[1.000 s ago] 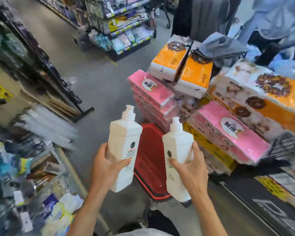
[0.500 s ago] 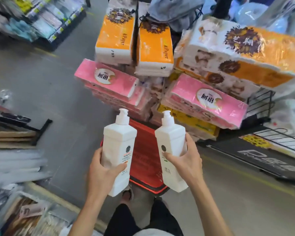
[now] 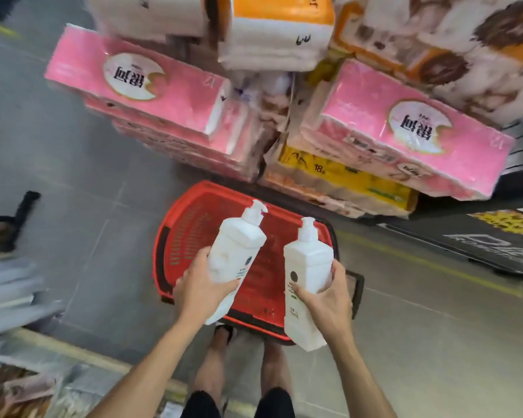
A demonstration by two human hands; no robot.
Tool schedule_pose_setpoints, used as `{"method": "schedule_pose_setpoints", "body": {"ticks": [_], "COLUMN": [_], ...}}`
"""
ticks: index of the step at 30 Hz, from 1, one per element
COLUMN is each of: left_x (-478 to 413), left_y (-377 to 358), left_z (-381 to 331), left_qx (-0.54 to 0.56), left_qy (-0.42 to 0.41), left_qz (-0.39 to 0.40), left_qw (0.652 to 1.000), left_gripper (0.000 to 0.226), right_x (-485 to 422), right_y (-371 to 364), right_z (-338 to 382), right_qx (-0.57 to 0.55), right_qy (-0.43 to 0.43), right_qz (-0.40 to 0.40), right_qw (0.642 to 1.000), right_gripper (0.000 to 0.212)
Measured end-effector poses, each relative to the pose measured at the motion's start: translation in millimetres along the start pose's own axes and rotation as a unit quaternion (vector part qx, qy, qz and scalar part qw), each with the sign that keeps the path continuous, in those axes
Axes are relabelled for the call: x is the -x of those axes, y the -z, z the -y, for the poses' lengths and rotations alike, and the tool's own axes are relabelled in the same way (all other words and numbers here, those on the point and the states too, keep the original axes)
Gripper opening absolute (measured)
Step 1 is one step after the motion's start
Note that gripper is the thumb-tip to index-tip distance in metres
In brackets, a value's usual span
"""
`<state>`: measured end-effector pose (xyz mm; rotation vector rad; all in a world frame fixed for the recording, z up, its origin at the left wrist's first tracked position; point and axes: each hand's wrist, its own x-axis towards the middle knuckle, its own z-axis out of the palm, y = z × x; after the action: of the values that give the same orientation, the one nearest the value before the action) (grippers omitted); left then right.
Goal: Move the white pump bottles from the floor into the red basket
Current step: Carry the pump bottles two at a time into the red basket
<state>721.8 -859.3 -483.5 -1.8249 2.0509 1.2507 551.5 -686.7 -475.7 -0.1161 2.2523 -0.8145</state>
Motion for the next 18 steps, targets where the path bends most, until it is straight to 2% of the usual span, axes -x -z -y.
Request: {"method": "schedule_pose_setpoints", "body": {"ticks": [9, 14, 18], "left_x": [-101.6, -172.3, -217.0], "left_y": [-104.0, -154.0, -192.9], "left_z": [48.7, 81.3, 114.6], "left_qx": [-0.095, -0.149, -0.230], "left_qy": [0.006, 0.011, -0.027], "left_qz": [0.051, 0.074, 0.093], "left_qw": [0.994, 0.986, 0.968], "left_gripper": [0.071, 0.068, 0.073], "right_x": [-128.0, -195.7, -235.8], "right_y": [-103.5, -150.4, -184.1], "right_z": [-78.7, -131.2, -177.2], "right_qx": [0.087, 0.149, 0.150], "right_qy": [-0.007, -0.008, -0.042], "right_qz": [0.069, 0.094, 0.096], "right_qw": [0.994, 0.984, 0.983], "right_gripper": [0.082, 0.090, 0.088]}}
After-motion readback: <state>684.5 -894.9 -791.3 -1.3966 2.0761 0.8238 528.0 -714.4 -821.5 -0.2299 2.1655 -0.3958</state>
